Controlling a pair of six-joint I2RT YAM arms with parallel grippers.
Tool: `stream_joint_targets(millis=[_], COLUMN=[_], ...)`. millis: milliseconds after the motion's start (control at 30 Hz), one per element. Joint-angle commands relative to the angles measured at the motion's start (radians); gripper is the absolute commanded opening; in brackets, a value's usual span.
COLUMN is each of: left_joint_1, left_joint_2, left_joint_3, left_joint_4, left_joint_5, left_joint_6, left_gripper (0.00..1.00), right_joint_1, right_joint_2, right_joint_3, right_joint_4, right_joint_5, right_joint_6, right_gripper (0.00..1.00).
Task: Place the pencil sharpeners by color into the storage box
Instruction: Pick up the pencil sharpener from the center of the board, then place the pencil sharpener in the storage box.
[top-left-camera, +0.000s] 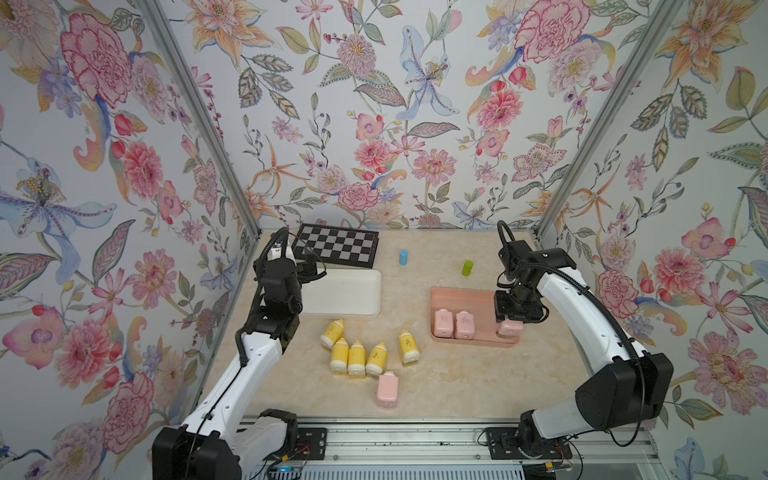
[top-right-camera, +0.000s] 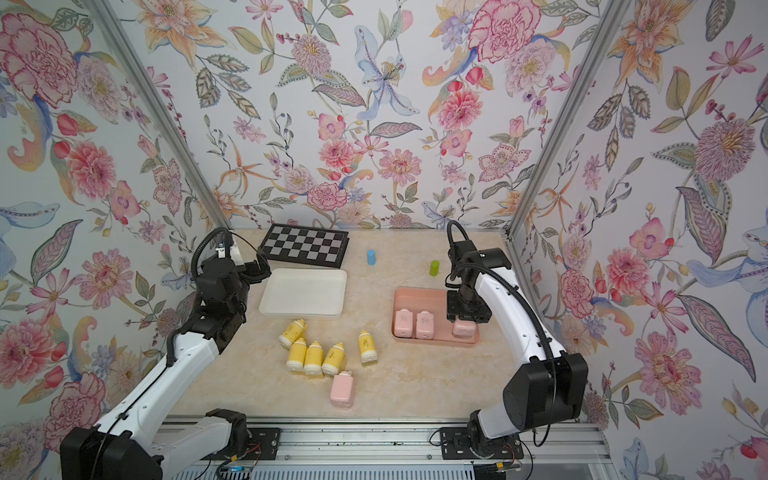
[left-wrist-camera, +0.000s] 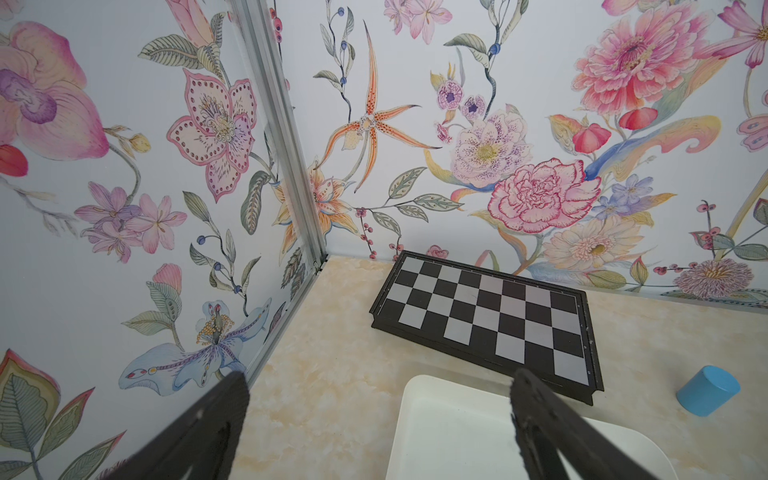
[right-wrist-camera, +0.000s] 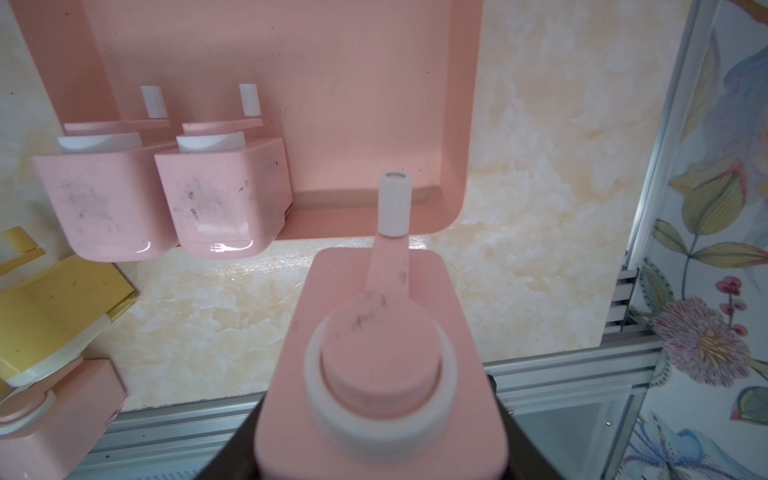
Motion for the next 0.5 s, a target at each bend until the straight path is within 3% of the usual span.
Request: stream_joint_targets(millis=[0, 467], left_joint_1=[-0.011, -0.010], left_joint_2=[-0.018, -0.026], left_joint_3=[-0.012, -0.012], left_joint_4=[0.017, 0.020], left_joint_5=[-0.025, -0.028], left_joint_6=[0.019, 0.023], left_gripper=[0.99, 0.99], right_joint_1=[-0.027, -0.034], right_joint_2=[0.033, 0.258], right_joint_3=[0.044, 0.173], right_joint_4=[-0.035, -0.005], right_joint_5=[0.019, 0.097], right_joint_6=[-0.068, -0.083], right_gripper=[0.43, 0.43])
